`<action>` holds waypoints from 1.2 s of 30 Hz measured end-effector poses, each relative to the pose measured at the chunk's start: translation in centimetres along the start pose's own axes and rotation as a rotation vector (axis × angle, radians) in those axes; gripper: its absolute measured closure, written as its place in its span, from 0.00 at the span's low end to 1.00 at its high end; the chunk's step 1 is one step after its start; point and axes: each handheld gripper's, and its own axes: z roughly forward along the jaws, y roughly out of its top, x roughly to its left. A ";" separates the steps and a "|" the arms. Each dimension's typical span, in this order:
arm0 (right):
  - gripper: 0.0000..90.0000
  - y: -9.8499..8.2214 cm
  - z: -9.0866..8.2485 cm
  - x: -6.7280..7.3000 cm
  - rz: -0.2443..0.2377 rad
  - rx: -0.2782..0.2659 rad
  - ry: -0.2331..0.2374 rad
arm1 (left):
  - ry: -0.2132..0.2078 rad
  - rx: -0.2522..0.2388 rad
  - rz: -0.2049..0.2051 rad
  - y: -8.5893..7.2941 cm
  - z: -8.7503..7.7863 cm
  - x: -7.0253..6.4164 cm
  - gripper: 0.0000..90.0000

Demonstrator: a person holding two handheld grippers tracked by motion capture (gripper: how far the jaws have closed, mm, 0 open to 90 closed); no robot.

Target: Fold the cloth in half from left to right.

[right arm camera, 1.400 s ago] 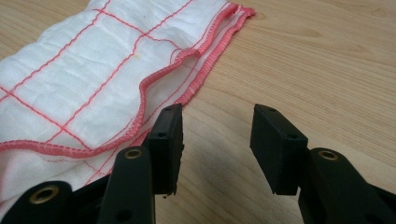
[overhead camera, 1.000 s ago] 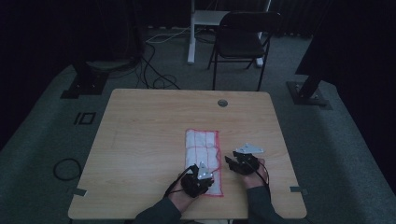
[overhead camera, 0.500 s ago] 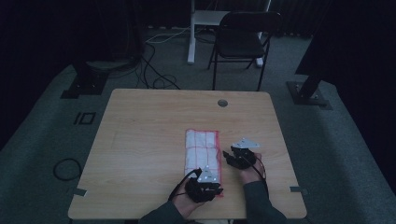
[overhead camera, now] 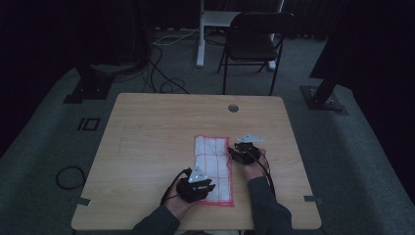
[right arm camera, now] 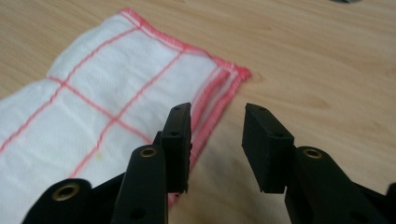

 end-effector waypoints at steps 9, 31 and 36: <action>0.71 2.4 3.0 -0.1 0.014 0.025 0.022 | 0.108 -0.018 -0.064 -0.4 -0.6 4.4 0.80; 0.74 3.0 5.2 -0.3 0.061 0.081 0.035 | 0.205 -0.101 -0.145 3.0 1.5 10.6 0.78; 0.77 3.1 5.1 -0.3 0.061 0.082 0.031 | 0.221 -0.088 -0.150 3.9 2.6 11.3 0.77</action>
